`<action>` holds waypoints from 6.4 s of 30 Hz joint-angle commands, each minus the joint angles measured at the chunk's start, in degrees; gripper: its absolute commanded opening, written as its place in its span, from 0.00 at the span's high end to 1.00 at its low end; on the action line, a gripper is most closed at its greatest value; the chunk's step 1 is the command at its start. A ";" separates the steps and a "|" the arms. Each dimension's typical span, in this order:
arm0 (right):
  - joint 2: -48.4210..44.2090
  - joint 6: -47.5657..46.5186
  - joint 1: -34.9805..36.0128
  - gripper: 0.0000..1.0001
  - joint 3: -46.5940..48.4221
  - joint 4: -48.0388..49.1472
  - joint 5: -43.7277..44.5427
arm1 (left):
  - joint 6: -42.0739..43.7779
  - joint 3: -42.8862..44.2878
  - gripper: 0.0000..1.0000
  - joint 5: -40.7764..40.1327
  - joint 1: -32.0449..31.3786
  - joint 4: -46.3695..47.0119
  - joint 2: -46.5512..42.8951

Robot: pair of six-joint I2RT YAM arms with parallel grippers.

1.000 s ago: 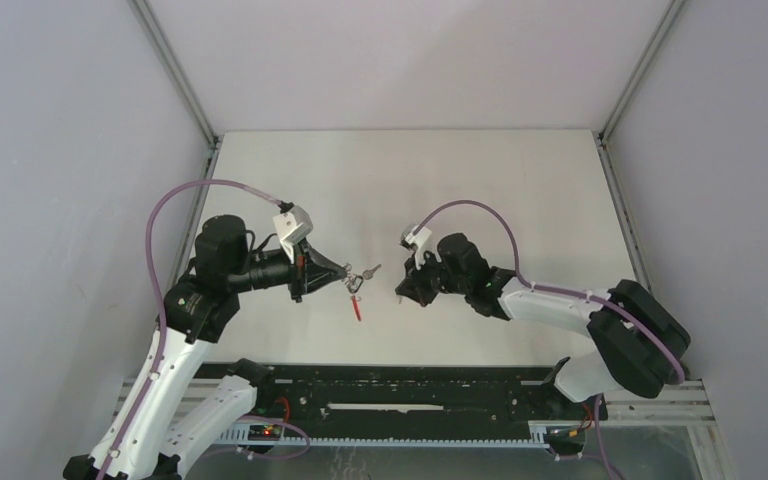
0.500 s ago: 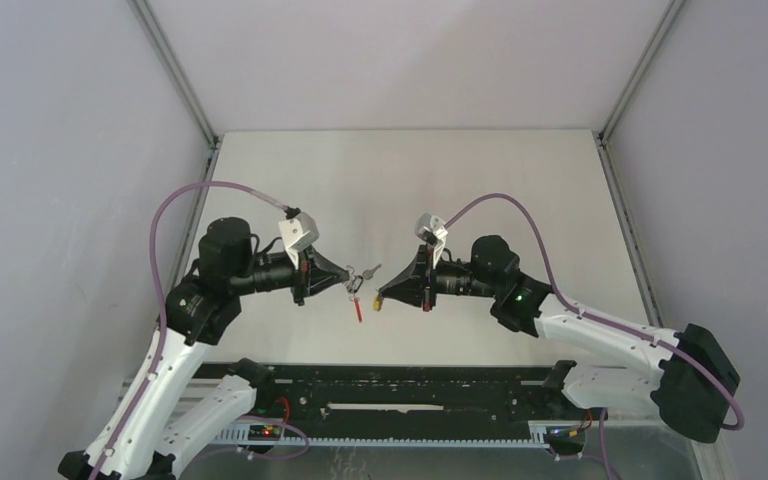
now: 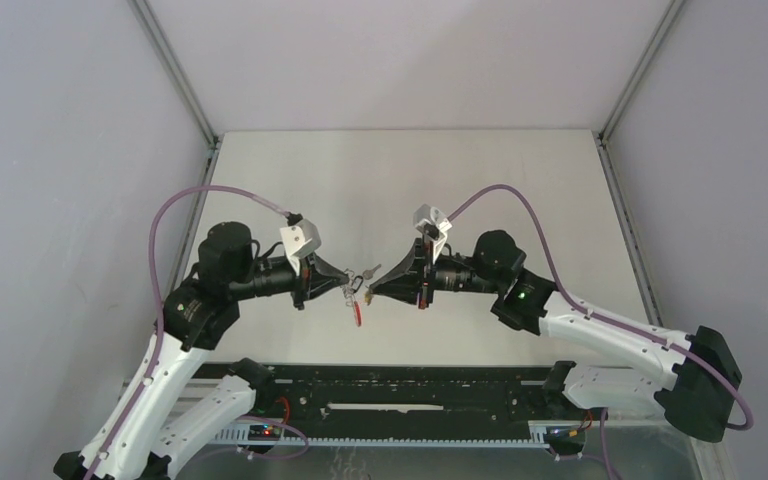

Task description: Put the keys on the keyring

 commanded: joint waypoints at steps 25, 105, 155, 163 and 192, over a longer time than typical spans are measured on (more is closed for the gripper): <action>3.27 4.44 -1.02 1.00 7.87 -3.78 -0.84 | 2.21 -0.83 1.00 -1.24 -0.96 0.98 -1.21; 29.21 -6.95 -5.64 0.51 -3.98 -7.95 35.69 | 2.34 1.28 1.00 -2.60 -0.96 0.06 -1.14; 1.22 -10.26 -4.05 1.00 -4.88 -7.51 -3.34 | 4.02 -2.37 1.00 -3.35 -1.41 -0.72 -1.48; 0.35 -12.31 0.31 1.00 4.89 -17.70 -0.41 | 5.37 -3.31 1.00 -5.35 -3.13 -1.05 -2.03; 7.50 -13.82 12.66 1.00 20.64 -26.47 29.09 | 1.66 -5.19 1.00 -12.53 -5.31 2.78 -2.27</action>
